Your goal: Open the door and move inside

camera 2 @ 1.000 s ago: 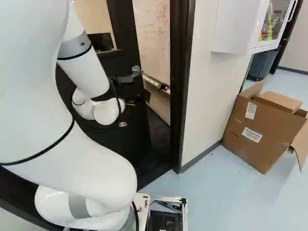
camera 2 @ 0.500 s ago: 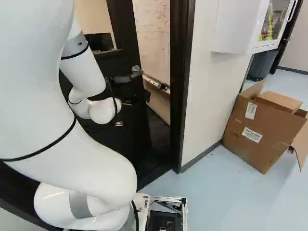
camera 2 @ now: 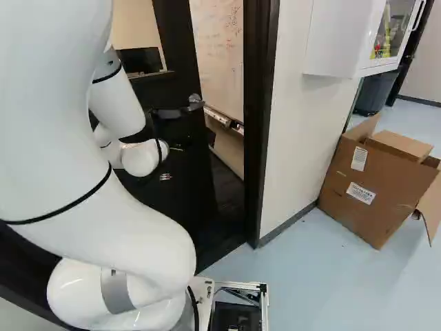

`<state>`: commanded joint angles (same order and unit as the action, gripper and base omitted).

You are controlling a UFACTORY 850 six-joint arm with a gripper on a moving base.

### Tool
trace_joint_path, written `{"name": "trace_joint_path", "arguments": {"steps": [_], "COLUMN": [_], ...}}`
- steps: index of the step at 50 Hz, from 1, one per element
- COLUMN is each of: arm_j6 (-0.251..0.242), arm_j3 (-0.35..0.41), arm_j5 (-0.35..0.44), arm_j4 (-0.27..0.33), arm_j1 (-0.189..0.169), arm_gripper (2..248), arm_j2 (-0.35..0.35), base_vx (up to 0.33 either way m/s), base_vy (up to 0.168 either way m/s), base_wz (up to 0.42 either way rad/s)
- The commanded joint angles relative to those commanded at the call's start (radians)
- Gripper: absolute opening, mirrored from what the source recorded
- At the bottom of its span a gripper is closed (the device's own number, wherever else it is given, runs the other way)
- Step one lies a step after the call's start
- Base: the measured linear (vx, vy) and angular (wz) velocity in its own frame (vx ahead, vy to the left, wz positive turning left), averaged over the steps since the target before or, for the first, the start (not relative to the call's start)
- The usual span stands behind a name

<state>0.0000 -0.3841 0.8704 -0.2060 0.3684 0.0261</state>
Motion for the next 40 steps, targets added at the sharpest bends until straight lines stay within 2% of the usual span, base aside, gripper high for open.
{"name": "trace_joint_path", "arguments": {"steps": [25,40], "arm_j6": [0.0,0.0], "arm_j3": [-0.033,-0.056], "arm_j5": [-0.002,-0.005], "arm_j4": [-0.057,-0.066], "arm_j1": [0.067,0.106], "arm_gripper": [247,247], "arm_j2": [-0.033,-0.055], "base_vx": [0.0,0.0], "base_vy": [0.0,0.0], "base_wz": [0.0,0.0]}}
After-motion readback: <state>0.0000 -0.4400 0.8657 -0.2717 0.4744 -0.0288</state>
